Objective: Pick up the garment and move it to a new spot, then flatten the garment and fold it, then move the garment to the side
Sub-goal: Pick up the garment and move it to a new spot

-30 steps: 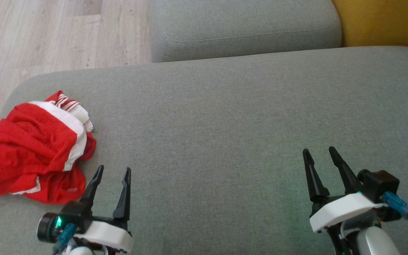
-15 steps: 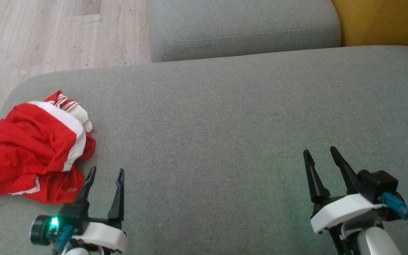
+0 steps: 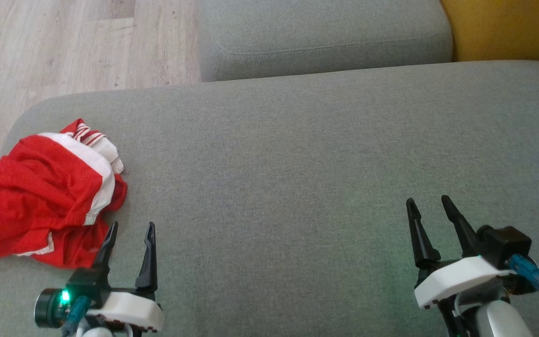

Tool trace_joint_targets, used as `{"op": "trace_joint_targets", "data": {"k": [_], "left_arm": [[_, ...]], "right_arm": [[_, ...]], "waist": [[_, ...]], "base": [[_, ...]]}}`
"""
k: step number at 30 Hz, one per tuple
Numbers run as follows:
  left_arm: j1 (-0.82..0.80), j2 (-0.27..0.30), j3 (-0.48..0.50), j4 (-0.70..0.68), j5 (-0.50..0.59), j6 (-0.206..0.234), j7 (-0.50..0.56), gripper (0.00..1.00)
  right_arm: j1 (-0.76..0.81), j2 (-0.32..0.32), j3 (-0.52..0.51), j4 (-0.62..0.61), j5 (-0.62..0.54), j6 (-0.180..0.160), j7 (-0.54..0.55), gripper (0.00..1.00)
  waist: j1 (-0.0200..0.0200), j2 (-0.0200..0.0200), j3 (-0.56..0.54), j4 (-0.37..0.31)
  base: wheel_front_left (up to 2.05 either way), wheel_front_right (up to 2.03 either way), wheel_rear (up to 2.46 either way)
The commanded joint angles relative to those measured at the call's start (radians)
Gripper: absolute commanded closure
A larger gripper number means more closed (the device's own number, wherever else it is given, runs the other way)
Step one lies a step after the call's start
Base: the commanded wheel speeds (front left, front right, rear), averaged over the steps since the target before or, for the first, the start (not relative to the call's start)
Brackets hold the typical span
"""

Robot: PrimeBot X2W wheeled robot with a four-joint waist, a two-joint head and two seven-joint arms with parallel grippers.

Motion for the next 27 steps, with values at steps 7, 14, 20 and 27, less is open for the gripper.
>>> {"op": "trace_joint_targets", "data": {"k": [7,14,20,27], "left_arm": [[-0.048,0.022,0.033,-0.028,0.003,0.027,0.011,0.00],[-0.066,0.026,0.035,-0.037,0.006,0.052,0.019,0.00],[-0.073,0.041,0.054,-0.042,0.002,0.074,0.012,0.00],[-0.064,0.066,0.084,-0.056,-0.011,0.092,0.005,0.00]], "right_arm": [[-0.021,-0.005,0.013,-0.039,-0.012,0.008,-0.011,0.00],[-0.022,-0.005,0.018,-0.068,-0.025,0.008,-0.001,0.00],[-0.025,-0.005,0.029,-0.097,-0.028,0.008,0.010,0.00],[-0.032,-0.005,0.053,-0.123,-0.032,0.008,0.023,0.00]], "waist": [[0.0000,0.0000,0.003,0.022],[0.0000,0.0000,0.015,0.119],[0.0000,0.0000,0.020,0.245],[0.0000,0.0000,0.017,0.376]], "base": [[0.00,0.00,0.00],[0.00,0.00,0.00],[0.00,0.00,0.00],[0.00,0.00,0.00]]}}
